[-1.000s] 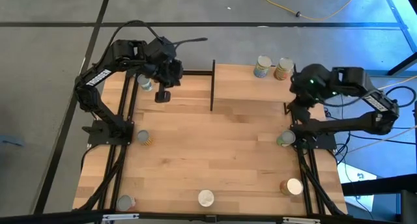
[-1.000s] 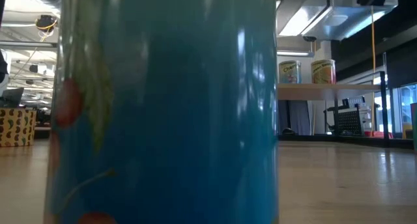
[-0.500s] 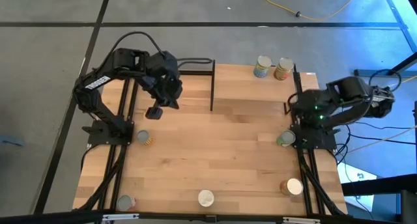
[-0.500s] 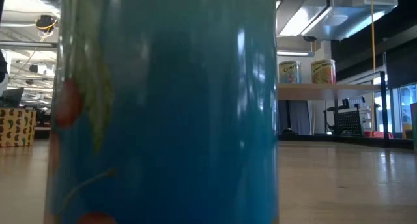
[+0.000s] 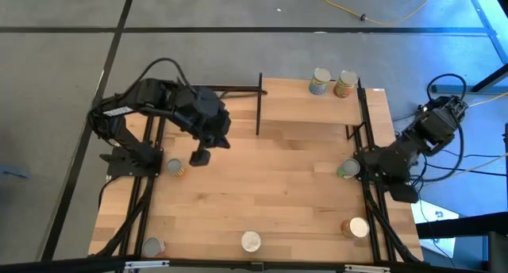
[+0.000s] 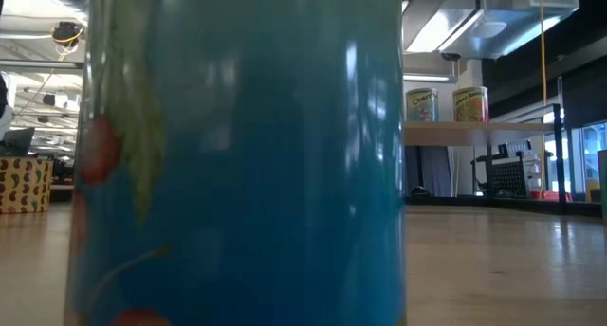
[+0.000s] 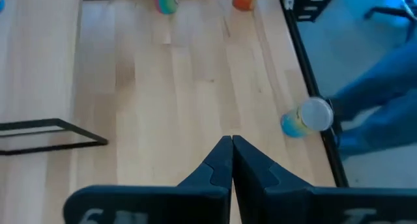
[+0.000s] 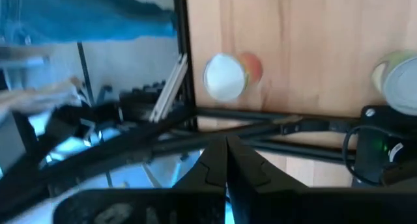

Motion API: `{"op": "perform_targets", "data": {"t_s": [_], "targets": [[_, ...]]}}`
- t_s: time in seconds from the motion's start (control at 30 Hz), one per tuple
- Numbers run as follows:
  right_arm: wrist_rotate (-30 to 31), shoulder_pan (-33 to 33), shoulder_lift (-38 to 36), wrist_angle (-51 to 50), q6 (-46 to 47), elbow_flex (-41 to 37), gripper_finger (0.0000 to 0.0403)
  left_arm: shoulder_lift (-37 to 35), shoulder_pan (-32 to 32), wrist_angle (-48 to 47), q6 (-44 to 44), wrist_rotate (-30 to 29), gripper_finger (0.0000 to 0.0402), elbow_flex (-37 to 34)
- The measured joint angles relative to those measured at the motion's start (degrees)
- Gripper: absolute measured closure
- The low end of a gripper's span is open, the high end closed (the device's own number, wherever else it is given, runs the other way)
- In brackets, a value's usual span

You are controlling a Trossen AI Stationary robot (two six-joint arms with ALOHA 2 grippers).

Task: Pick and place cans onto a shelf
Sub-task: Put the orange canned good on the shelf

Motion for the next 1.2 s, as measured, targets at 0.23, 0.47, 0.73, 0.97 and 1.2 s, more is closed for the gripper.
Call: {"op": "perform_targets", "data": {"t_s": [0.23,0.47,0.73,0.97,1.2], "targets": [[0.4,7.8,3.1,3.2,5.1,0.0,0.0401,0.7,-6.6,0.3,-7.8,-7.8,0.0402,0.0],[3.7,8.4,8.9,4.0,7.2,0.0,0.0363,0.6,-10.1,0.3,-8.8,-10.5,0.0402,0.0],[7.8,10.0,16.6,3.5,0.7,0.0,0.0329,0.6,-12.2,0.1,-8.2,-10.8,0.0402,0.0],[10.5,11.3,19.8,3.9,1.4,-8.0,0.033,0.6,-13.8,0.1,-7.3,-10.8,0.0402,0.0],[9.0,11.3,15.5,18.8,2.3,-20.6,0.0349,0.6,-14.7,0.1,-7.4,-10.8,0.0402,0.0]]}}
